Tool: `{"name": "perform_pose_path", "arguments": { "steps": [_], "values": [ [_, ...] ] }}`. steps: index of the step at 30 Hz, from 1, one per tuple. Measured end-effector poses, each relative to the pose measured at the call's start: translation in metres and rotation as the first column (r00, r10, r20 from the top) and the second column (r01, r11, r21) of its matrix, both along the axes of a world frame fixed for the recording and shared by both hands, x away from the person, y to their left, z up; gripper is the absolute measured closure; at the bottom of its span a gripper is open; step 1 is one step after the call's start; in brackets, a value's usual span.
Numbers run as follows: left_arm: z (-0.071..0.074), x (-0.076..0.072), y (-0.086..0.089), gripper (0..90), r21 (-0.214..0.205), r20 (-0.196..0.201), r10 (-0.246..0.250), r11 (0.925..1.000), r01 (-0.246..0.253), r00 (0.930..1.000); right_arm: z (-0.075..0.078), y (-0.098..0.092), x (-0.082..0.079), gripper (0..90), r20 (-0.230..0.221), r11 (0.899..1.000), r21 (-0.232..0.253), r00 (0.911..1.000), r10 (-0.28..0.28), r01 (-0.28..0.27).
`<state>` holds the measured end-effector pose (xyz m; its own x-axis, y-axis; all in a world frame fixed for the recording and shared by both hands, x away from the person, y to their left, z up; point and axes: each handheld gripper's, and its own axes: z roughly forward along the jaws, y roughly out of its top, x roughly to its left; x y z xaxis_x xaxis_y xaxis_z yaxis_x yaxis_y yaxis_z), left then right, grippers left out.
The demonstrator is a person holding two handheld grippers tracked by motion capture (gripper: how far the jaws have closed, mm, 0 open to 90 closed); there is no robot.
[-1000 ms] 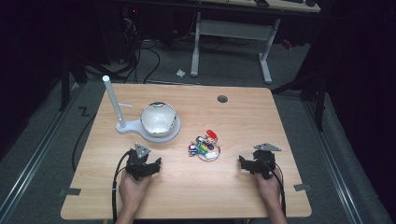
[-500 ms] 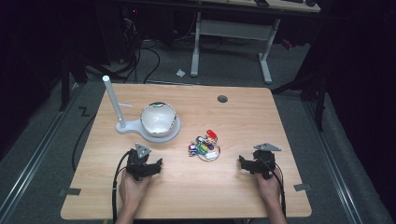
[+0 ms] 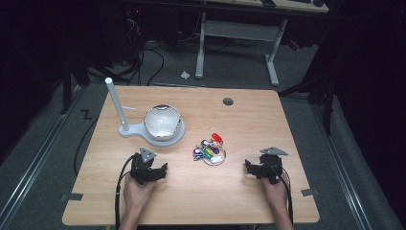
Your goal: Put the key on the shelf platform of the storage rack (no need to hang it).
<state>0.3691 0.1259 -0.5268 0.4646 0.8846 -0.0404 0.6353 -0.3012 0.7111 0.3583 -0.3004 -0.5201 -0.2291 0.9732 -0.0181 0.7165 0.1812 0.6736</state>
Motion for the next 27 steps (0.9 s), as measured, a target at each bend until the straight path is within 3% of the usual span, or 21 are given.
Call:
{"name": "perform_pose_path", "arguments": {
  "steps": [17,21,27],
  "values": [
    [0.006,-0.003,-0.005,30.7,-0.101,-0.001,-0.050,0.9936,0.049,0.9988,0.000,0.000,0.000,15.3,0.000,1.000,0.000,1.0000,0.000,0.000],
    [0.012,-0.001,-0.010,30.7,-0.084,-0.001,-0.079,0.9934,0.078,0.9969,0.000,0.000,0.000,15.3,0.000,1.000,0.000,1.0000,0.000,0.000],
    [0.020,0.002,-0.018,30.9,-0.099,0.000,-0.107,0.9894,0.106,0.9943,0.000,0.000,0.000,15.3,0.000,1.000,0.000,1.0000,0.000,0.000]
  ]
}}
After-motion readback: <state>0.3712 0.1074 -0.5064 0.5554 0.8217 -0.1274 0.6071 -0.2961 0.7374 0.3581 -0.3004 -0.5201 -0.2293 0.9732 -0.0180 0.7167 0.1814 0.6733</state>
